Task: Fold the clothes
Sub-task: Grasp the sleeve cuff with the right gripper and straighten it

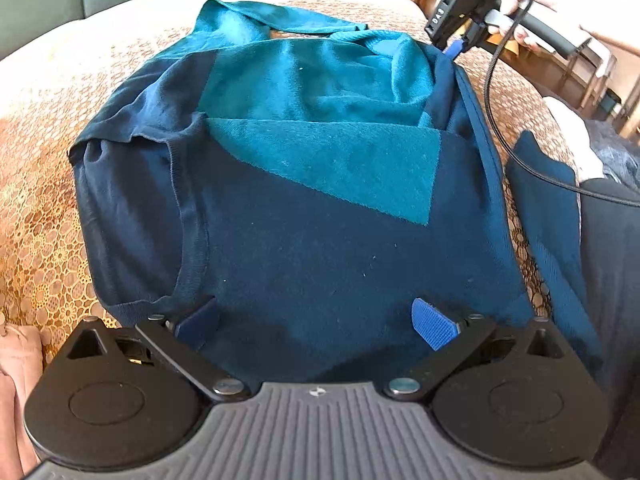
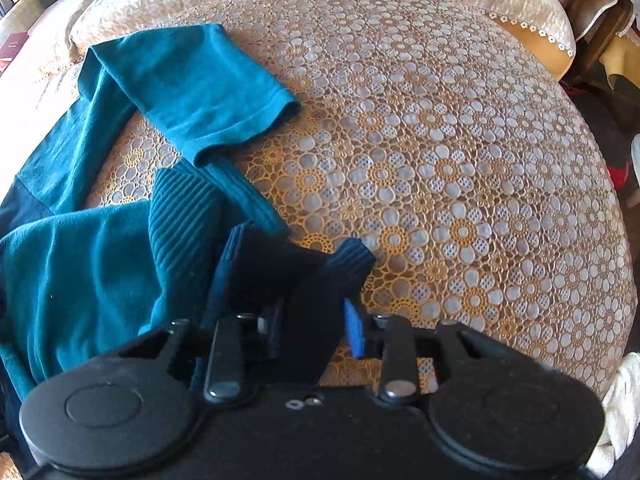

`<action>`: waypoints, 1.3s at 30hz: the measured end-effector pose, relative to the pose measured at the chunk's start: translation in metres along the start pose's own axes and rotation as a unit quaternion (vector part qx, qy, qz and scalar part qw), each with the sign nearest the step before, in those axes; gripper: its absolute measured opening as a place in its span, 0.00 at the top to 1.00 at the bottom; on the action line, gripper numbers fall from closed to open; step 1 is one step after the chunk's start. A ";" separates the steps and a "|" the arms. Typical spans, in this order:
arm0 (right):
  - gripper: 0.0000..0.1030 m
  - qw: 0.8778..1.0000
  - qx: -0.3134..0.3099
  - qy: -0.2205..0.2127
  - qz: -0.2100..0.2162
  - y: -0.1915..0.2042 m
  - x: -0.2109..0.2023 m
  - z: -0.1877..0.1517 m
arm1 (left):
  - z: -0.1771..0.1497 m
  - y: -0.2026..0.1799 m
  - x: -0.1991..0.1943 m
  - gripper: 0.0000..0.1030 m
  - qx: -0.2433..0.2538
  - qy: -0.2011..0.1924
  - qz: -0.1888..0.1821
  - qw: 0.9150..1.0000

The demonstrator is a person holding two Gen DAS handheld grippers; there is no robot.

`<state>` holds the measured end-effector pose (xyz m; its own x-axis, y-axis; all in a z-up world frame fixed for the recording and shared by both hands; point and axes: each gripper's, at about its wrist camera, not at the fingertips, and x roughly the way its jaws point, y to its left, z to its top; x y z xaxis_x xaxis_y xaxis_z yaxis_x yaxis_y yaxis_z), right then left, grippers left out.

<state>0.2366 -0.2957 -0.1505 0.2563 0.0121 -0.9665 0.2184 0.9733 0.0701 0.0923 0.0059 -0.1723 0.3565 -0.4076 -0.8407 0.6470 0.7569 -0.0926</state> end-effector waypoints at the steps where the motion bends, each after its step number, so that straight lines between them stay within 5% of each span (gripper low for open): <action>1: 0.00 1.000 -0.001 0.000 -0.002 0.000 -0.001 -0.001 | 0.000 0.000 0.000 0.00 0.006 0.000 0.000 1.000; 15: 0.00 0.999 -0.006 -0.036 -0.031 -0.013 -0.026 -0.026 | -0.004 -0.002 0.001 0.00 0.030 -0.002 -0.005 1.000; 25: 0.00 0.998 0.027 -0.040 -0.035 -0.081 -0.061 -0.099 | -0.008 0.001 0.000 0.00 0.055 -0.001 -0.017 0.998; 31: 0.00 0.998 0.038 -0.003 -0.049 -0.103 -0.046 -0.139 | -0.008 0.000 0.001 0.00 0.073 0.005 -0.017 0.997; 35: 0.00 0.999 0.018 0.005 -0.048 -0.102 -0.049 -0.149 | -0.007 -0.002 0.004 0.00 0.082 0.008 -0.010 0.997; 39: 0.00 0.994 -0.052 -0.047 -0.087 -0.085 -0.079 -0.128 | -0.007 -0.002 0.005 0.00 0.085 0.009 -0.007 0.996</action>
<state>0.0776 -0.3498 -0.1120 0.3105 -0.1745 -0.9344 0.1688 0.9775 -0.1265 0.0883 0.0062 -0.1797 0.3356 -0.4060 -0.8500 0.7571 0.6532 -0.0130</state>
